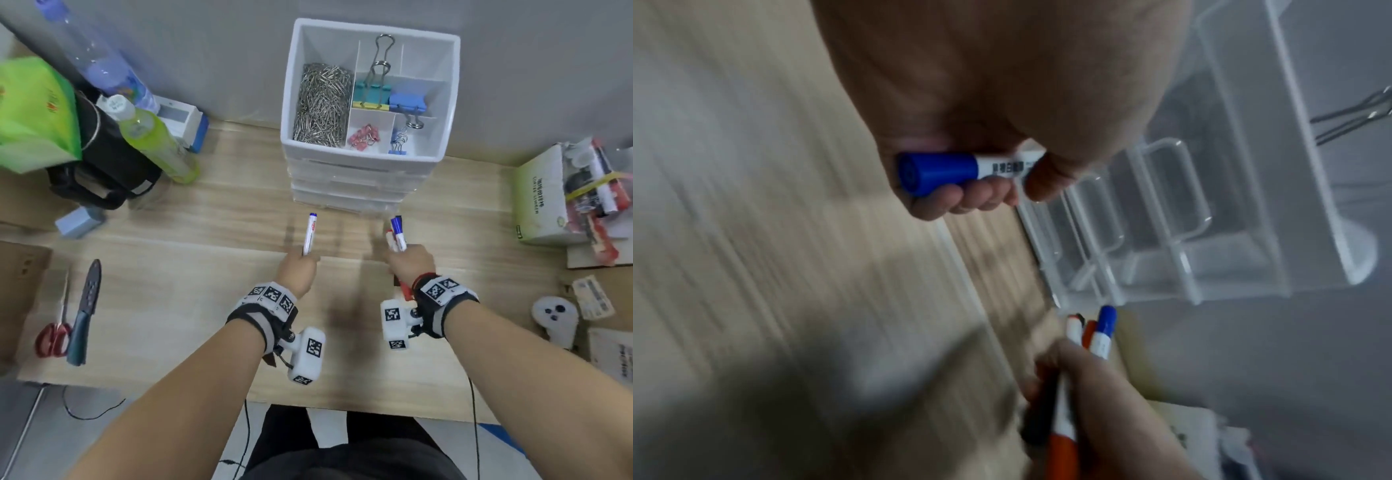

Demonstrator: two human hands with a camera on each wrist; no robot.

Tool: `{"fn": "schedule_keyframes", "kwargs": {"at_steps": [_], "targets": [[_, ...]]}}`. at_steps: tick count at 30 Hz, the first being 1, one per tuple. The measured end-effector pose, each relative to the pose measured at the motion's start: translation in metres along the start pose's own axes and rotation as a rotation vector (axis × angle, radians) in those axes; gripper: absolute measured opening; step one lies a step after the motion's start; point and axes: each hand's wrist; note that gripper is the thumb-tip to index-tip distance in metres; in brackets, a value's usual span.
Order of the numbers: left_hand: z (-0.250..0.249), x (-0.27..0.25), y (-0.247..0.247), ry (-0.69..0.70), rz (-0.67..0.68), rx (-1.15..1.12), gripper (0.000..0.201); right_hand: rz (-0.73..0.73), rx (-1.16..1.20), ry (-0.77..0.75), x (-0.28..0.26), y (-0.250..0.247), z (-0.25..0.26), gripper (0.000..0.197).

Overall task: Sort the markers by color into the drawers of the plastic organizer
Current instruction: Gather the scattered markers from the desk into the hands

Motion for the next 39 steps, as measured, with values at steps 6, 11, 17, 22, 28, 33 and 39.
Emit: {"fn": "schedule_keyframes", "kwargs": {"at_steps": [6,11,17,22,28,33,39], "targets": [[-0.020,-0.042,-0.007,0.154,0.219,-0.061,0.032,0.320,0.634,-0.042,-0.072,0.029,0.045,0.029],[-0.028,-0.053,-0.025,0.272,0.354,-0.079,0.054,0.346,0.721,-0.079,-0.104,0.031,0.073,0.020],[-0.037,-0.061,-0.039,0.208,0.417,-0.147,0.043,0.330,0.721,-0.075,-0.115,0.042,0.089,0.026],[-0.037,-0.056,-0.053,0.100,0.490,-0.210,0.047,0.387,0.760,-0.065,-0.122,0.042,0.097,0.023],[-0.029,-0.047,-0.063,0.077,0.560,-0.180,0.037,0.365,0.660,-0.085,-0.125,0.050,0.105,0.055],[-0.026,-0.039,-0.075,0.029,0.574,-0.180,0.033,0.380,0.627,-0.144,-0.121,0.057,0.100,0.019],[-0.021,-0.031,-0.081,-0.016,0.514,-0.249,0.032,0.449,0.710,-0.118,-0.115,0.050,0.098,0.028]]}}
Point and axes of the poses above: each hand's wrist, its own x-axis towards the middle knuckle, its own y-axis out of the palm, z = x × y, and after that the axes turned 5 degrees about -z, right-handed
